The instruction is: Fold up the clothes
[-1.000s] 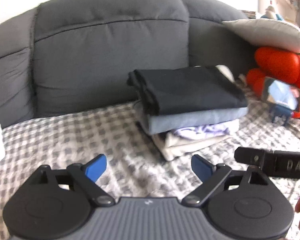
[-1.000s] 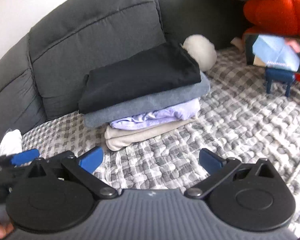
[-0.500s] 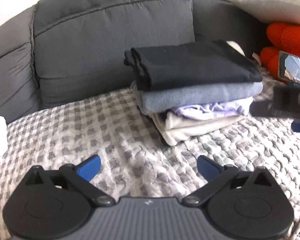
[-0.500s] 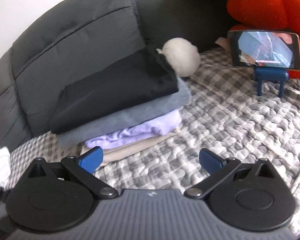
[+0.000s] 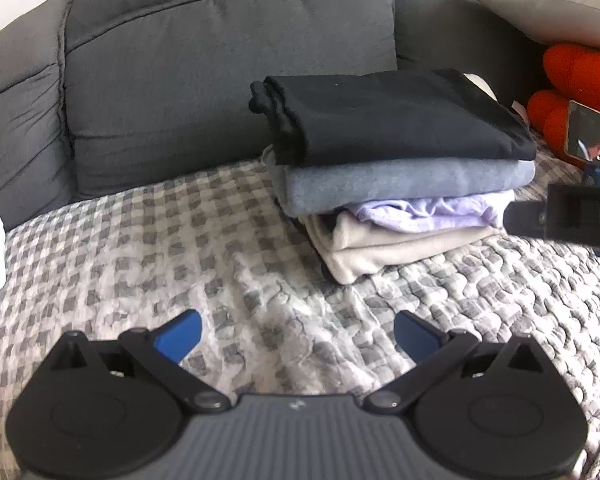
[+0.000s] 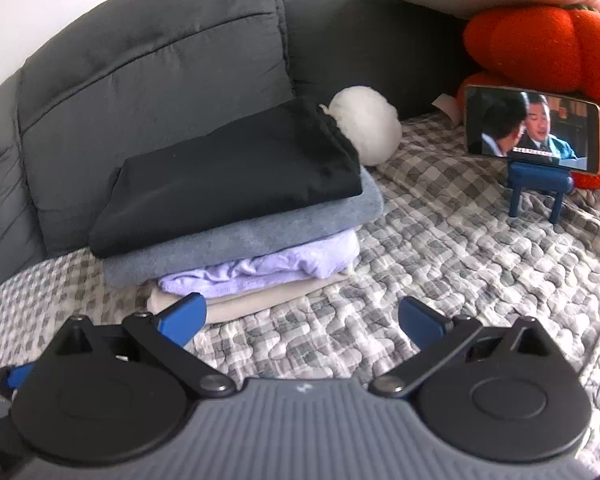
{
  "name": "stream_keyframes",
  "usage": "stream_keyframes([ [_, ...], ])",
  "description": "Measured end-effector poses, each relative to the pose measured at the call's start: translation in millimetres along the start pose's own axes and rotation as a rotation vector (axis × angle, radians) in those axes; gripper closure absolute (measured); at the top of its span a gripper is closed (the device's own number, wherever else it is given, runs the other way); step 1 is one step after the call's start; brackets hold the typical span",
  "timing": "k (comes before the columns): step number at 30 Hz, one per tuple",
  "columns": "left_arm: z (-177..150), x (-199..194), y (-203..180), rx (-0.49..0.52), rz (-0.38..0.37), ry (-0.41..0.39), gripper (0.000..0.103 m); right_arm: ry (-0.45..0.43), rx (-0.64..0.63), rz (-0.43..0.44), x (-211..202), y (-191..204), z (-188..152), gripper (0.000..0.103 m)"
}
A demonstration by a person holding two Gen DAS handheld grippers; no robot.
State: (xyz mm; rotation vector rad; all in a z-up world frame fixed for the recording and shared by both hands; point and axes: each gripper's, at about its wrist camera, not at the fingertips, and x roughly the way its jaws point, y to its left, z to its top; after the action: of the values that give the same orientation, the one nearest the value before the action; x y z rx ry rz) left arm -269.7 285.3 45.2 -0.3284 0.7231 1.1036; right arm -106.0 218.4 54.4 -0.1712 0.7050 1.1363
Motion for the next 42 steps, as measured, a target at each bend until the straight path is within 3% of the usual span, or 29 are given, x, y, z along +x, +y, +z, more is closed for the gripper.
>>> stream_keyframes([
  [42, 7.4, -16.3, -9.6, 0.005, -0.005, -0.008, 0.001, 0.008, -0.178, -0.001, -12.4, 19.1, 2.3, 0.000],
])
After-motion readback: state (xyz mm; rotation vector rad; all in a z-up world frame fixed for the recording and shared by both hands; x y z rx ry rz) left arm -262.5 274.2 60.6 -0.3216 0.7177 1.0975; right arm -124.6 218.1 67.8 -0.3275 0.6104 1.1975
